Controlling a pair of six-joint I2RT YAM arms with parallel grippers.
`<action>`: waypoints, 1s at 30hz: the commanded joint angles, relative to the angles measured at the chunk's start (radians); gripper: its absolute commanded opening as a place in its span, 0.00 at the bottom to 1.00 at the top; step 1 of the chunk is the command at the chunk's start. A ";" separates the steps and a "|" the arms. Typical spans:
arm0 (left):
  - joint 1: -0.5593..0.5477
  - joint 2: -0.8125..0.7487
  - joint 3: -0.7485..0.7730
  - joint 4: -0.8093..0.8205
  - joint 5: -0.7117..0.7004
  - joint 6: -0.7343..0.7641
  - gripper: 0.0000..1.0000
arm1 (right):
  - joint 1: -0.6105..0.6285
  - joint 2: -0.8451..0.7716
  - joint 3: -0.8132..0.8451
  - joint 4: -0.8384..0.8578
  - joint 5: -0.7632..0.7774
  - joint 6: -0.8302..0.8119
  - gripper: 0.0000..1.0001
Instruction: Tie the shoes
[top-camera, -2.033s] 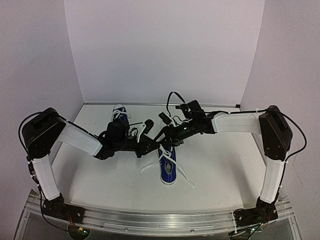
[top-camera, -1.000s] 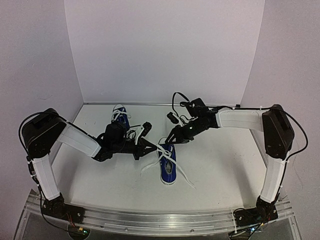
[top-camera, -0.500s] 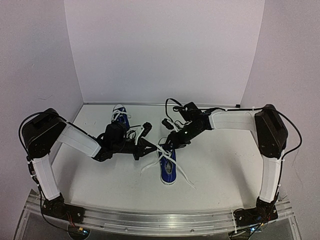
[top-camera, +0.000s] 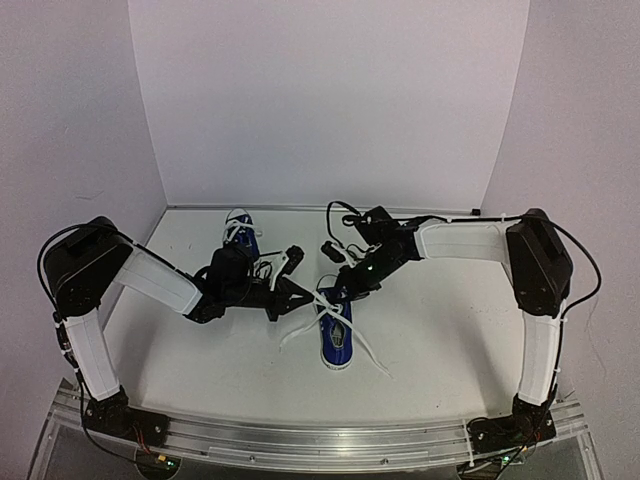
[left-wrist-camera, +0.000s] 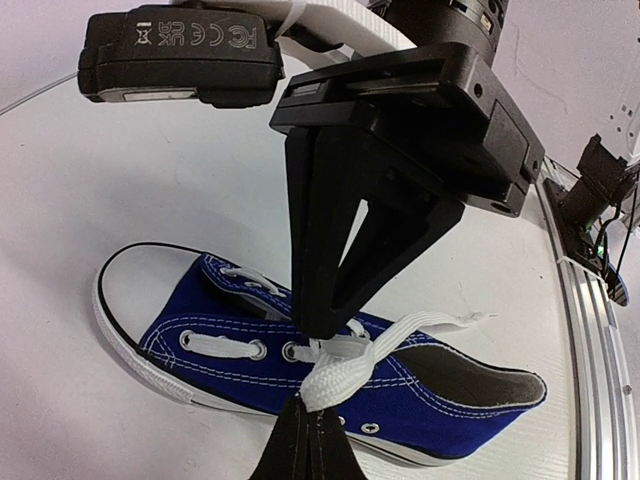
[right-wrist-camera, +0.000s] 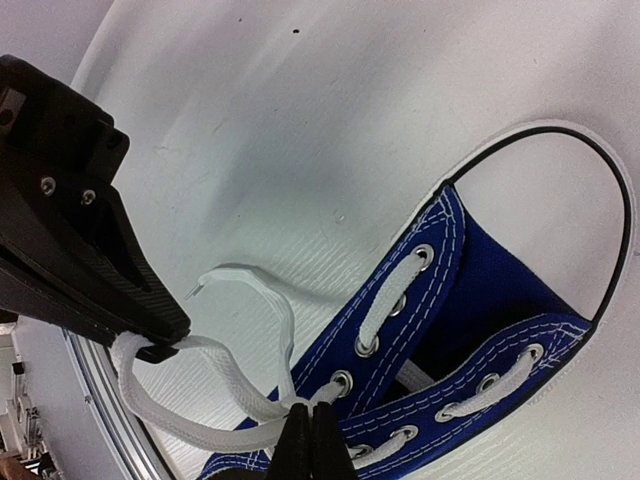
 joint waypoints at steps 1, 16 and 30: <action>0.003 -0.011 -0.008 -0.013 -0.016 0.015 0.00 | 0.006 -0.018 0.019 -0.013 0.040 -0.011 0.00; 0.008 -0.016 0.003 -0.127 -0.125 0.058 0.00 | -0.064 -0.144 -0.113 0.070 0.040 0.048 0.00; -0.033 -0.102 -0.009 -0.155 -0.146 0.236 0.27 | -0.067 -0.122 -0.165 0.184 -0.089 0.117 0.00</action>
